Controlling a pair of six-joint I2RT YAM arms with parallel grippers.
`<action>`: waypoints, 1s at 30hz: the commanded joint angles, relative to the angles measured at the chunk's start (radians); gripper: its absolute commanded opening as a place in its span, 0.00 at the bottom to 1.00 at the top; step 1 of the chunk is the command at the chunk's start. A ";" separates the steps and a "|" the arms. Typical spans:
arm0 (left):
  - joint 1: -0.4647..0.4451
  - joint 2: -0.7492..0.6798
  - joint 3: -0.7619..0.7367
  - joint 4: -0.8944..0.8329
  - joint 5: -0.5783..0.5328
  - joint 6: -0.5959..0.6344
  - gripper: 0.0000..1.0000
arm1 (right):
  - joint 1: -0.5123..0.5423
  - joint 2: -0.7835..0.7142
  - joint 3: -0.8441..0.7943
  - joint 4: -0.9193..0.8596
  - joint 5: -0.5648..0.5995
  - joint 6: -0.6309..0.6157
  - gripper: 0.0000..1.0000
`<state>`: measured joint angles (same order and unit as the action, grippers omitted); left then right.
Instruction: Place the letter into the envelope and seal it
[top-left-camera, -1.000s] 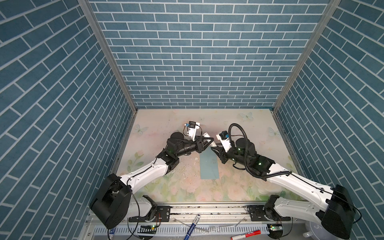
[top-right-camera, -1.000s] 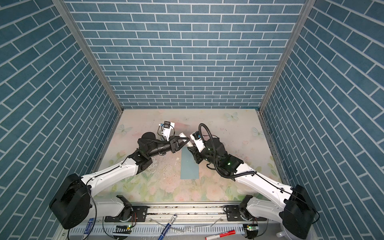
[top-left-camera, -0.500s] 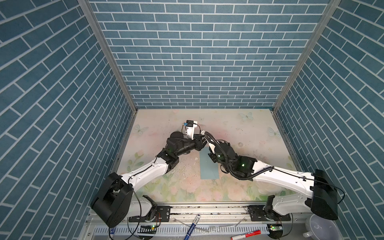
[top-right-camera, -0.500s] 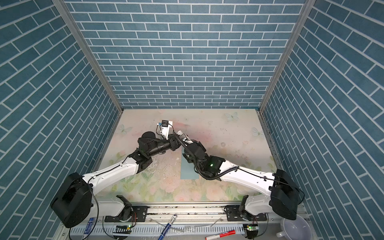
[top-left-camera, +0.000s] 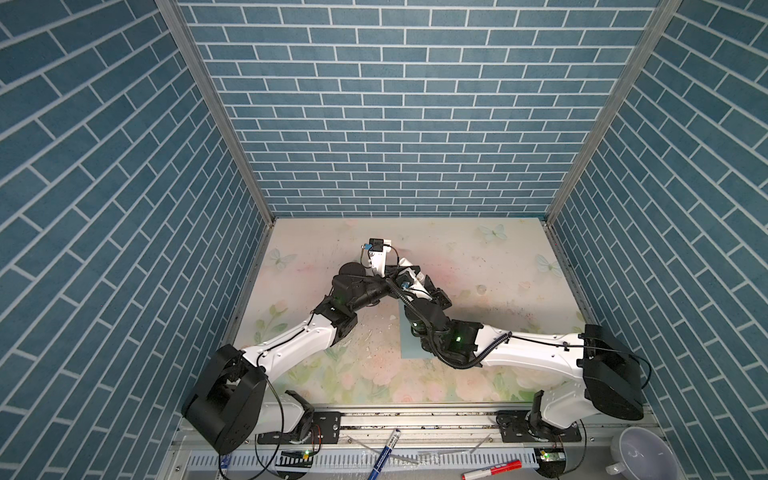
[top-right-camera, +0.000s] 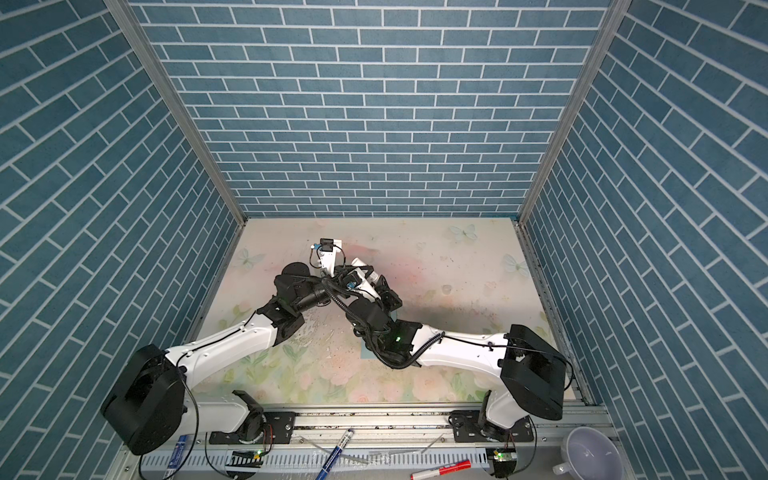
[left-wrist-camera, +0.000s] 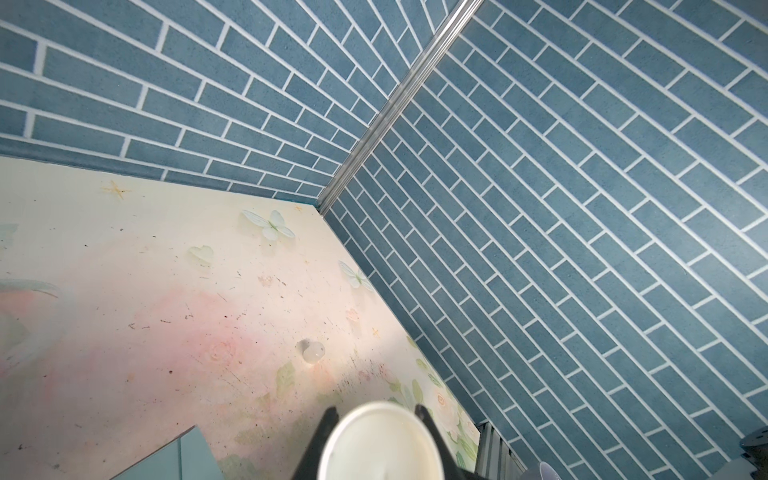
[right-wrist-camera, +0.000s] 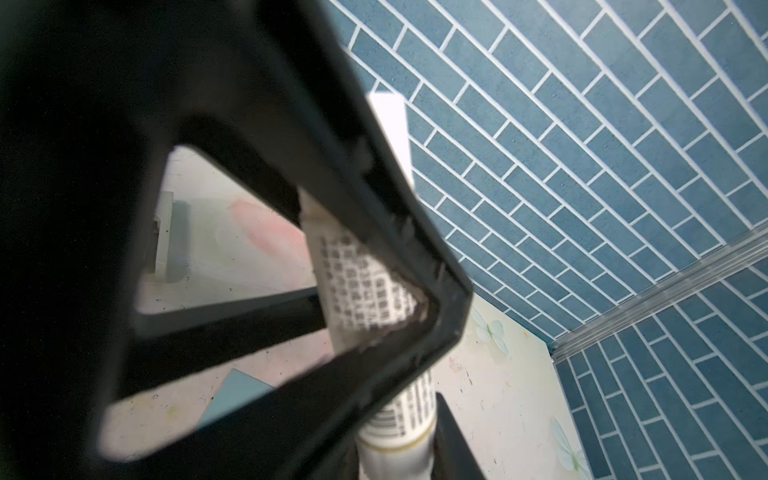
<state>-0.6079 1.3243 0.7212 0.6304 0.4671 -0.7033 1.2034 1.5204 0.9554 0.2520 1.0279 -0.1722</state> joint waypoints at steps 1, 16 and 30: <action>-0.040 -0.010 -0.002 -0.034 0.154 0.014 0.00 | -0.035 -0.031 0.040 -0.016 0.000 -0.002 0.00; -0.040 -0.101 0.031 -0.238 0.095 0.139 0.00 | -0.085 -0.195 0.005 -0.279 -0.447 0.152 0.42; -0.039 -0.211 0.112 -0.545 0.116 0.434 0.00 | -0.263 -0.595 -0.136 -0.387 -1.108 0.251 0.75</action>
<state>-0.6483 1.1305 0.8017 0.1650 0.5476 -0.3649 0.9615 0.9775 0.8524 -0.0910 0.0837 0.0307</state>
